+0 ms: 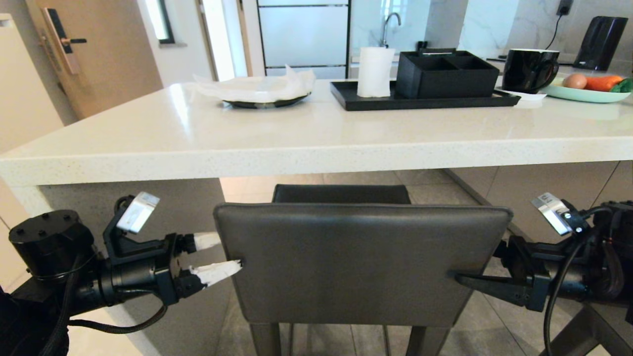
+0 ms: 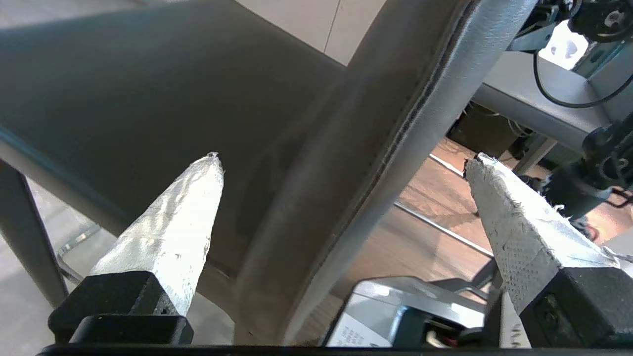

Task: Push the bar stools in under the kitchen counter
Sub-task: Pull the gray chair out from under the dining table

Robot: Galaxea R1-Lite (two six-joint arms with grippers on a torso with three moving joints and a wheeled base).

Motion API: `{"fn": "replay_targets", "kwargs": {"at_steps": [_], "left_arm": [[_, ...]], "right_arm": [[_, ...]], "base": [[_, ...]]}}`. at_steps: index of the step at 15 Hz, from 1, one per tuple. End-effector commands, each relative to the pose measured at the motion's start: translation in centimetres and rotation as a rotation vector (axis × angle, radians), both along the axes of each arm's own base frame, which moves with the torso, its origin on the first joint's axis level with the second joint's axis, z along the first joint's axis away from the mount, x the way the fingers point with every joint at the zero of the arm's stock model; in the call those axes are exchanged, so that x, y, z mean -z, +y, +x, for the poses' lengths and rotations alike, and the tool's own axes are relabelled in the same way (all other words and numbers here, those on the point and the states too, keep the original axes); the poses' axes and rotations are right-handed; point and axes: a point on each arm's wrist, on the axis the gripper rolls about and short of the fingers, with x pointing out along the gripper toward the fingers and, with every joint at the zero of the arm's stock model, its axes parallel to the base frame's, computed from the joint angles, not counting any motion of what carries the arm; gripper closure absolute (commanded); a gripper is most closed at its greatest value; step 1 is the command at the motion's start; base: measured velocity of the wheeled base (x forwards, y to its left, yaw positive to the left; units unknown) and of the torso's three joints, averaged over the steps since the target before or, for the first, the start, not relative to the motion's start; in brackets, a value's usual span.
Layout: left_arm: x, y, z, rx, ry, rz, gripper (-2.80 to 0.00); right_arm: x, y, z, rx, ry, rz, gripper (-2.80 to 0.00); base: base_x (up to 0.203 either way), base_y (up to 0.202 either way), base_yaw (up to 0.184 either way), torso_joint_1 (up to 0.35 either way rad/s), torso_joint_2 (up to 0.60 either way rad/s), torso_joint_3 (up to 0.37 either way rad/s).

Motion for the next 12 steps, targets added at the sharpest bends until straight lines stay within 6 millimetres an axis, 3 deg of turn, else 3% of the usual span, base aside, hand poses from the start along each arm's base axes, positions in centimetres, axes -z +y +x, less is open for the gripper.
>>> {"fn": "replay_targets", "kwargs": {"at_steps": [1, 5, 9, 12], "left_arm": [[0.6, -0.6, 0.3, 0.026, -0.007, -0.002, -2.8], [1.9, -2.7, 0.6, -0.033, 0.035, 0.011, -2.8], [1.5, -2.9, 0.4, -0.028, 0.019, 0.008, -2.8], [1.5, -3.0, 0.3, -0.023, 0.02, 0.008, -2.8]], "right_arm": [[0.0, 0.7, 0.3, -0.017, -0.021, 0.003, -2.8], [0.2, 0.8, 0.3, -0.008, -0.031, 0.007, -2.8], [0.2, 0.8, 0.1, -0.008, -0.029, 0.006, -2.8], [0.4, 2.0, 0.1, 0.009, -0.024, -0.014, -2.8]], "base": [[0.0, 0.0, 0.0, 0.0, 0.0, 0.0], [0.0, 0.0, 0.0, 0.0, 0.0, 0.0], [0.0, 0.0, 0.0, 0.0, 0.0, 0.0], [0.0, 0.0, 0.0, 0.0, 0.0, 0.0]]}}
